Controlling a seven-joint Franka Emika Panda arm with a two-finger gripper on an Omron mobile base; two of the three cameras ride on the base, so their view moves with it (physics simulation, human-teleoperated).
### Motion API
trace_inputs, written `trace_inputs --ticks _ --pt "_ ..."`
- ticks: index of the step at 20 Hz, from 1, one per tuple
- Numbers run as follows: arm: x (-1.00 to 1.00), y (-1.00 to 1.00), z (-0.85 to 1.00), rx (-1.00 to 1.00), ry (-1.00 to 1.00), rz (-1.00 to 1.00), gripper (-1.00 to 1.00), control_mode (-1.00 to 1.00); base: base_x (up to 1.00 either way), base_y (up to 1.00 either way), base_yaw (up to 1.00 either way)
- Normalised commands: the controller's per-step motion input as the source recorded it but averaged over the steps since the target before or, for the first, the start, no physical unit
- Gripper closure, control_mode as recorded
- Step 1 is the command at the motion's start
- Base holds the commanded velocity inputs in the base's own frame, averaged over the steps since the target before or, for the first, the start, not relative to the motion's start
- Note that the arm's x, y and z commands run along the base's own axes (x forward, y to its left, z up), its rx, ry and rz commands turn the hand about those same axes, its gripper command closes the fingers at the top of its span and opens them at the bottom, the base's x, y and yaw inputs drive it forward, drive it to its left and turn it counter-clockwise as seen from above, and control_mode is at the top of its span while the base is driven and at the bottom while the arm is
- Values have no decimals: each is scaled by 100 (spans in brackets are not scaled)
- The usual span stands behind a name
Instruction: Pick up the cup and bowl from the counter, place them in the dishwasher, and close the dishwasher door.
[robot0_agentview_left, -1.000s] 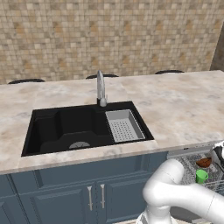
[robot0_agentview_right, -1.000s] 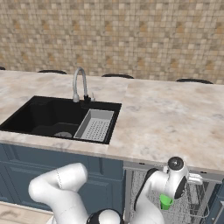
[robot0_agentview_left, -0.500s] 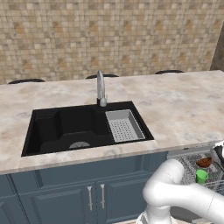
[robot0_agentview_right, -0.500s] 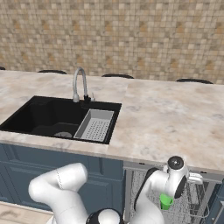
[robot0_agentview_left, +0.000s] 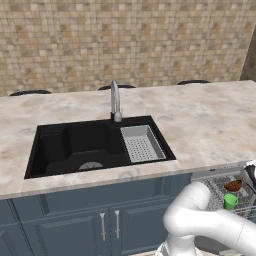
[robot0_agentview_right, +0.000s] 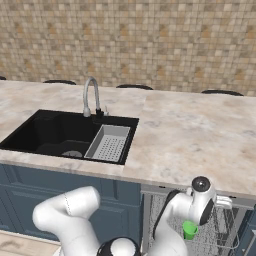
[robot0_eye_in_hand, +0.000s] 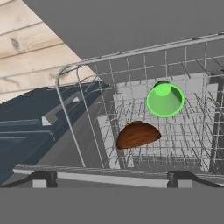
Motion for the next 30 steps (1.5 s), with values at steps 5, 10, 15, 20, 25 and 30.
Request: trace_inputs --ticks 5,10,15,20,25,30 --pt "-15 -3 16 0 0 0 -100 -100 0 0 0" --pt "-28 -1 2 0 0 0 -100 -100 0 0 0" --pt "-50 -6 0 0 -3 0 -100 -100 0 0 0" --pt "-41 -12 0 0 -4 0 -100 -100 0 0 0" --pt "-28 -11 0 0 -3 0 -100 -100 0 0 0" --pt "-32 -2 0 0 -5 0 -100 -100 0 0 0"
